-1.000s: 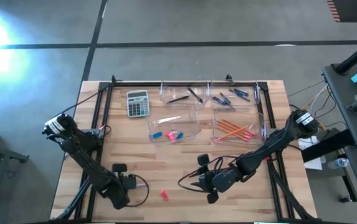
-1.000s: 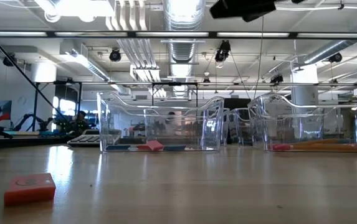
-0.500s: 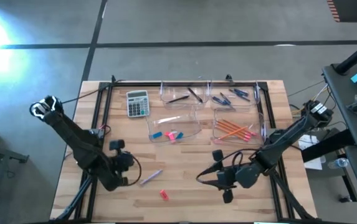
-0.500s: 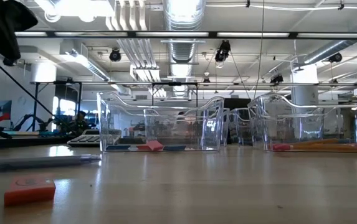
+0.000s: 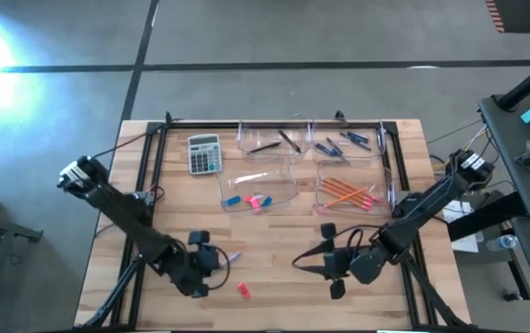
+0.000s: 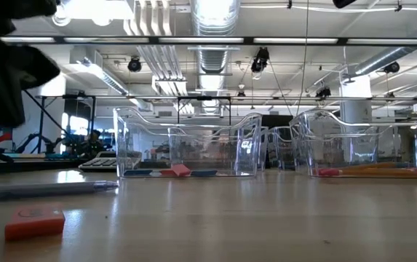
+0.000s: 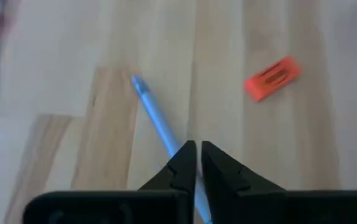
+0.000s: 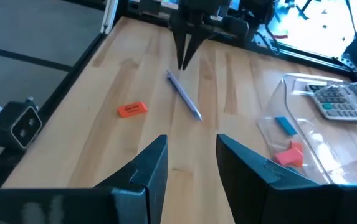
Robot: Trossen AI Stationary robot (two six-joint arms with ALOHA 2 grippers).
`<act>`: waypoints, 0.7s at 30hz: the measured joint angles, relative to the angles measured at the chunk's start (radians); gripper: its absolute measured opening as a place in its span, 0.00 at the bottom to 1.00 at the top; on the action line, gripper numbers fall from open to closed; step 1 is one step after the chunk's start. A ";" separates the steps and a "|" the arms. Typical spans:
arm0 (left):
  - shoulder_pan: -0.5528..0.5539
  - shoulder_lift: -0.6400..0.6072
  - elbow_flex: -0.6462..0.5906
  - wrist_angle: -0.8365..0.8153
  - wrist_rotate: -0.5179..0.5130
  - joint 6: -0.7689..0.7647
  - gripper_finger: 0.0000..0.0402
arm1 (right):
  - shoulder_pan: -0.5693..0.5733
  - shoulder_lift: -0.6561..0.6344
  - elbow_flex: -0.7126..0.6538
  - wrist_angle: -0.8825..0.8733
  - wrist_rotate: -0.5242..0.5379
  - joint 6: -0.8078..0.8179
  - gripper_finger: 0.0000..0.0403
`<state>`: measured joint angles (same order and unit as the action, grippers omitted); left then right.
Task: Sort crayons/erasers/pens/pencils in bins
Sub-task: Put the white pen into the top left transparent bin
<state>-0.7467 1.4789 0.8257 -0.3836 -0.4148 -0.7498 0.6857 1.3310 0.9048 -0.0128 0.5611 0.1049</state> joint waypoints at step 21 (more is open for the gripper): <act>0.073 0.263 0.010 -0.014 0.185 -0.158 0.45 | 0.002 0.009 0.000 0.014 0.002 -0.008 0.32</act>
<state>-0.6739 1.7422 0.8356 -0.3976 -0.2295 -0.9073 0.6876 1.3399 0.9051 0.0017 0.5630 0.0971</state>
